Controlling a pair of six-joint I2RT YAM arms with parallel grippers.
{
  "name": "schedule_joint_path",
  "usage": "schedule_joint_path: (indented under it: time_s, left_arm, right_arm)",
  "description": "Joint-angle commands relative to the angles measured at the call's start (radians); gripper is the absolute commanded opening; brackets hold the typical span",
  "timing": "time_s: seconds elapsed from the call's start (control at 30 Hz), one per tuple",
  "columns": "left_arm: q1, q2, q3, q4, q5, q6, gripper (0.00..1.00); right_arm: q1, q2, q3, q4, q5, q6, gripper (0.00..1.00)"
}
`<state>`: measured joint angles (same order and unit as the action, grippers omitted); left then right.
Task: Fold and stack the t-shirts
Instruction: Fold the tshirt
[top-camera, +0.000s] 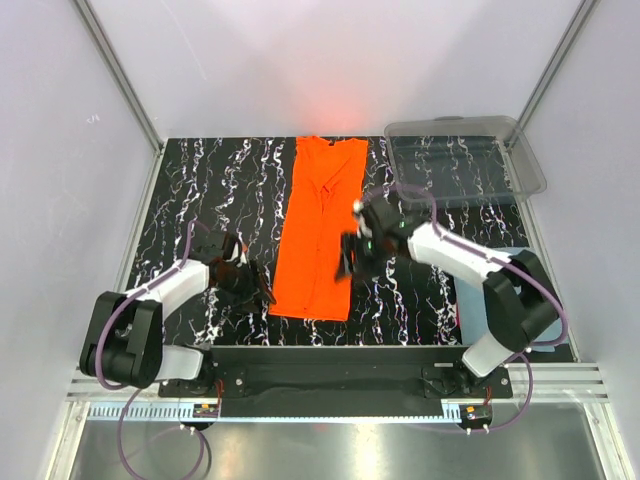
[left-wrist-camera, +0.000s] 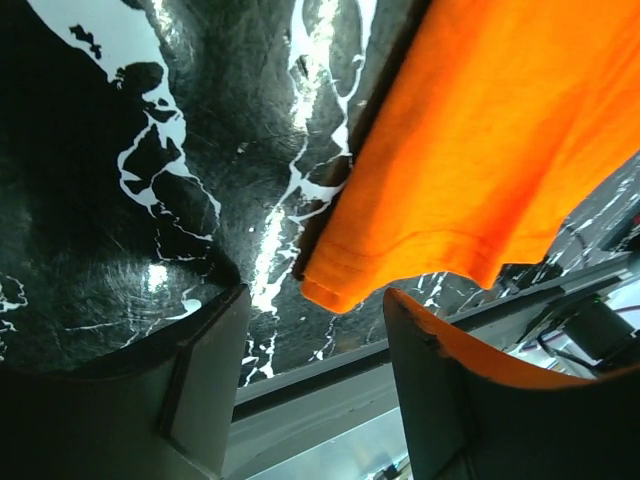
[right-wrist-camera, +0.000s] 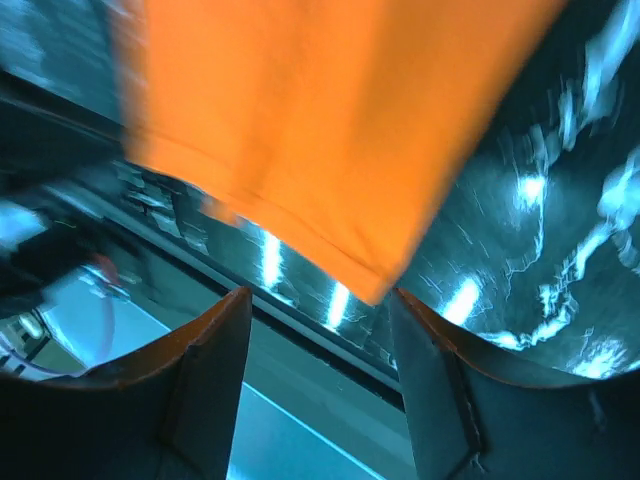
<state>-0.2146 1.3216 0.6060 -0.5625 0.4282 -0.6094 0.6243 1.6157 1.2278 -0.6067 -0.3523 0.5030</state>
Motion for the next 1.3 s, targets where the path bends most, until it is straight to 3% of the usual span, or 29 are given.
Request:
schedule_joint_path:
  time_s: [0.0, 0.13, 0.23, 0.4, 0.6, 0.7, 0.9, 1.0, 1.1, 1.2, 1.27]
  left_arm:
    - [0.004, 0.031, 0.018, 0.026, 0.013, 0.031, 0.59]
    - [0.006, 0.05, 0.011, 0.041, 0.041, 0.034, 0.59]
    - [0.006, 0.063, 0.008, 0.058, 0.046, 0.039, 0.58]
    - [0.004, 0.123, 0.014, 0.058, 0.044, 0.046, 0.45]
    - [0.006, 0.162, 0.023, 0.059, 0.011, 0.057, 0.43]
    - [0.006, 0.171, 0.021, 0.056, -0.008, 0.057, 0.36]
    - [0.006, 0.162, 0.005, 0.046, -0.049, 0.033, 0.34]
    - [0.004, 0.165, 0.005, 0.044, -0.037, 0.028, 0.33]
    - [0.006, 0.151, -0.006, 0.047, -0.032, 0.013, 0.25]
    - [0.003, 0.122, -0.041, 0.073, 0.001, -0.016, 0.15]
    - [0.003, 0.102, -0.072, 0.085, 0.007, -0.039, 0.07]
  right_arm:
    - [0.025, -0.09, -0.257, 0.185, -0.086, 0.159, 0.64]
    - [0.034, -0.183, -0.419, 0.291, -0.06, 0.225, 0.64]
    - [0.034, -0.214, -0.533, 0.398, -0.074, 0.296, 0.57]
    - [0.035, -0.192, -0.652, 0.585, -0.105, 0.431, 0.57]
    - [0.038, -0.146, -0.695, 0.66, -0.094, 0.508, 0.59]
    - [0.038, -0.12, -0.705, 0.685, -0.079, 0.523, 0.59]
    - [0.052, -0.047, -0.705, 0.734, -0.111, 0.569, 0.55]
    - [0.058, -0.057, -0.737, 0.739, -0.073, 0.589, 0.48]
    - [0.058, -0.06, -0.751, 0.729, -0.051, 0.58, 0.39]
    - [0.057, -0.074, -0.769, 0.722, -0.019, 0.575, 0.12]
    - [0.058, -0.105, -0.781, 0.707, 0.002, 0.571, 0.0]
